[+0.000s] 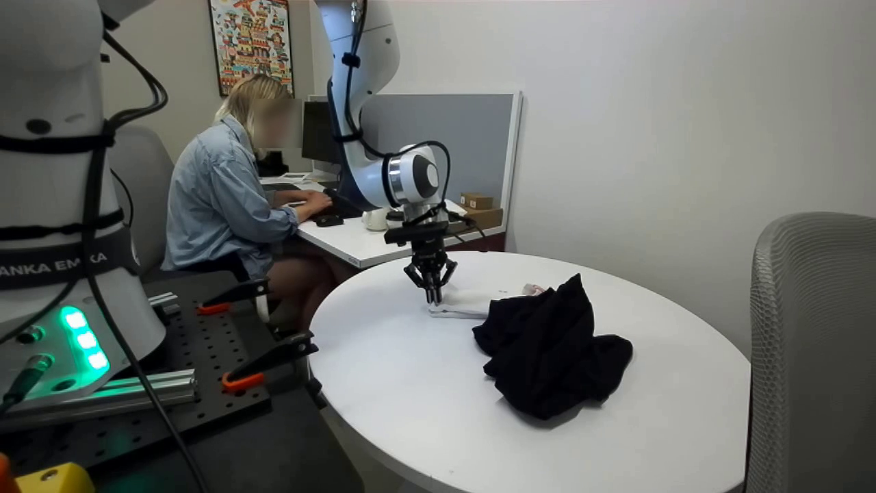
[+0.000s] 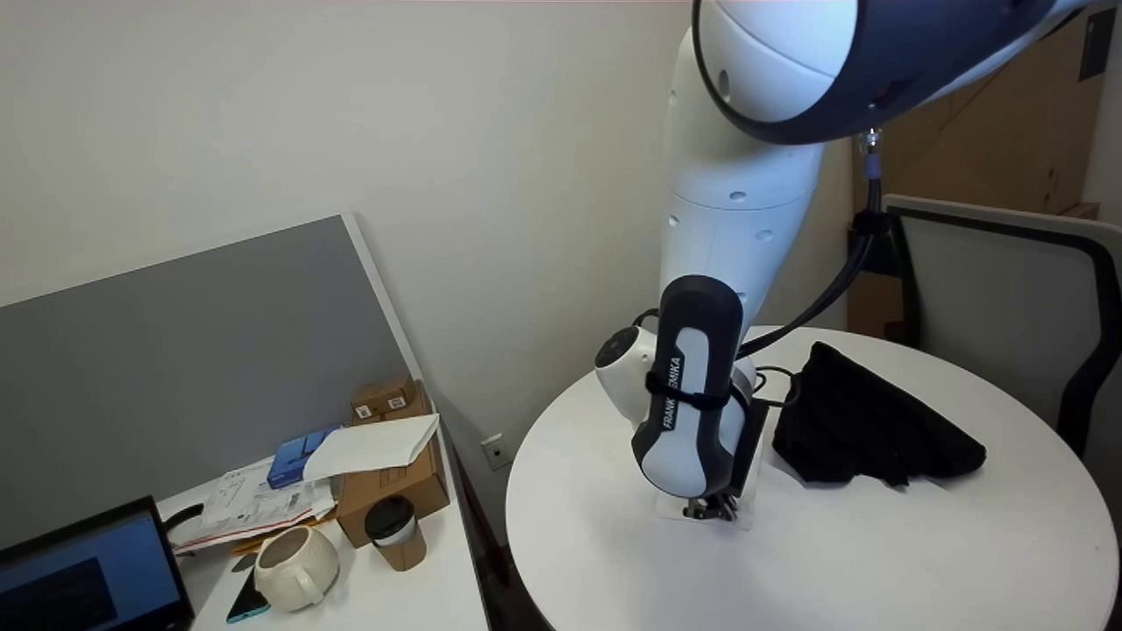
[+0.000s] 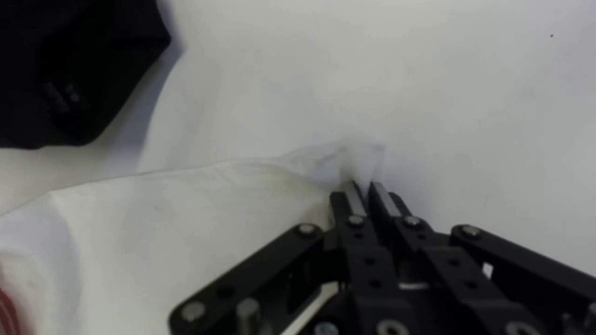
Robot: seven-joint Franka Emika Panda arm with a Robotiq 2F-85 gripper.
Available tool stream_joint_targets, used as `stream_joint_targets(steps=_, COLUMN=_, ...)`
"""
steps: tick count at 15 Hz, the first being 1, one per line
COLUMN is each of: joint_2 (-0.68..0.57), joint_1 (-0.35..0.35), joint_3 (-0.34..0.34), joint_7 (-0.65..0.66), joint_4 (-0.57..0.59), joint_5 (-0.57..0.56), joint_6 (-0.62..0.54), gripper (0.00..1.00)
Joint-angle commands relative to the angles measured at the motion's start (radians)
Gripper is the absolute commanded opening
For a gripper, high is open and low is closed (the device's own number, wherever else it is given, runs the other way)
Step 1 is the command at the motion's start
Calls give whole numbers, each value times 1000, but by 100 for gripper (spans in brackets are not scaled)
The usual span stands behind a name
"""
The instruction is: Fold the red and white towel in half twice from left to right
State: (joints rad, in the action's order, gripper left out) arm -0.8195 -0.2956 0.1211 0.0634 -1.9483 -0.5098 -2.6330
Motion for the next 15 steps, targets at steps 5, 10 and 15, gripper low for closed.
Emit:
stream_joint_targets(steps=5, joint_2=171, joint_1=-4, joint_3=-64, joint_7=-9, joint_4=-156, joint_5=18, joint_6=-10, gripper=10)
stream_joint_targets(steps=10, joint_2=273, joint_1=-1, joint_3=-107, joint_7=-10, joint_4=-231, joint_5=26, joint_6=-4, gripper=10)
stream_joint_targets(steps=15, joint_2=411, joint_1=42, joint_3=-169, joint_7=-45, joint_4=-285, joint_5=99, joint_6=13, gripper=10)
